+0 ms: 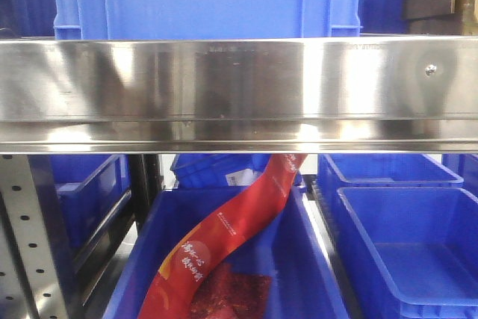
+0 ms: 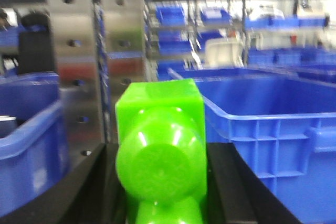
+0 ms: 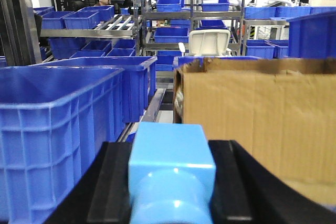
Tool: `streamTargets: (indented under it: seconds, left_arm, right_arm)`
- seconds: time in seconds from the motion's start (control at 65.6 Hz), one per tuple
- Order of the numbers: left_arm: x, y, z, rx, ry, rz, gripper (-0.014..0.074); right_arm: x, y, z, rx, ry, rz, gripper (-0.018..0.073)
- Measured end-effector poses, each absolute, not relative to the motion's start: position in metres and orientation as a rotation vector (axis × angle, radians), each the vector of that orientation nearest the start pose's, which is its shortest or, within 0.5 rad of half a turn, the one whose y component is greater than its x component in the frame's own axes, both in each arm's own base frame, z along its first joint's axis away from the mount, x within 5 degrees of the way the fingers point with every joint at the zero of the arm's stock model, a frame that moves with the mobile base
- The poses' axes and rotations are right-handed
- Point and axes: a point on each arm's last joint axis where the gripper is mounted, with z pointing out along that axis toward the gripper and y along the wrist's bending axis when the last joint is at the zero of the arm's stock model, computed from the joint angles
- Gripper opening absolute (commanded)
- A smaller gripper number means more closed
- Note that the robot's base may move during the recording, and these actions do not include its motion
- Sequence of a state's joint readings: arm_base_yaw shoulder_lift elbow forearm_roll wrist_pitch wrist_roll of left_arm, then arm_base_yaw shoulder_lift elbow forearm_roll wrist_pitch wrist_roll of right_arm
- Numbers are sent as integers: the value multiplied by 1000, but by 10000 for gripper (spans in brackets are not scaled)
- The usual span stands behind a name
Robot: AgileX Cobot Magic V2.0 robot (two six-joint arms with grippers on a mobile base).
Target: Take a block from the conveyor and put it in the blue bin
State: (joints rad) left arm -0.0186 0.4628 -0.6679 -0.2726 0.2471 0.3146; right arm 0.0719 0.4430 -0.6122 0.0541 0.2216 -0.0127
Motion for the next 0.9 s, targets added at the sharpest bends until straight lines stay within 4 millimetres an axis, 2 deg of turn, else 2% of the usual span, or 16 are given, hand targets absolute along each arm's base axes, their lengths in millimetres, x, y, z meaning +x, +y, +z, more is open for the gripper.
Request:
streamTargets:
  seconds: [0.274, 0.457, 0.579, 0.716, 0.854, 0.899]
  left_arm:
    - [143, -24, 426, 199, 1598, -115, -111]
    - [186, -54, 448, 305, 1609, -215, -111]
    - [221, -79, 453, 353, 1609, -262, -111]
    - [256, -104, 451, 390, 1622, -294, -111]
    - [287, -127, 438, 425, 1667, -314, -109]
    - [298, -133, 431, 433, 1688, -315, -81]
  right_arm:
    - [150, 17, 408, -76, 1548, 108, -162]
    - [198, 48, 426, -174, 1546, 205, -162]
    - [228, 77, 430, -236, 1523, 273, -162]
    - [259, 108, 424, -293, 1535, 327, -162]
    - [286, 136, 414, -339, 1568, 358, -162]
    - [296, 144, 411, -348, 1580, 363, -162]
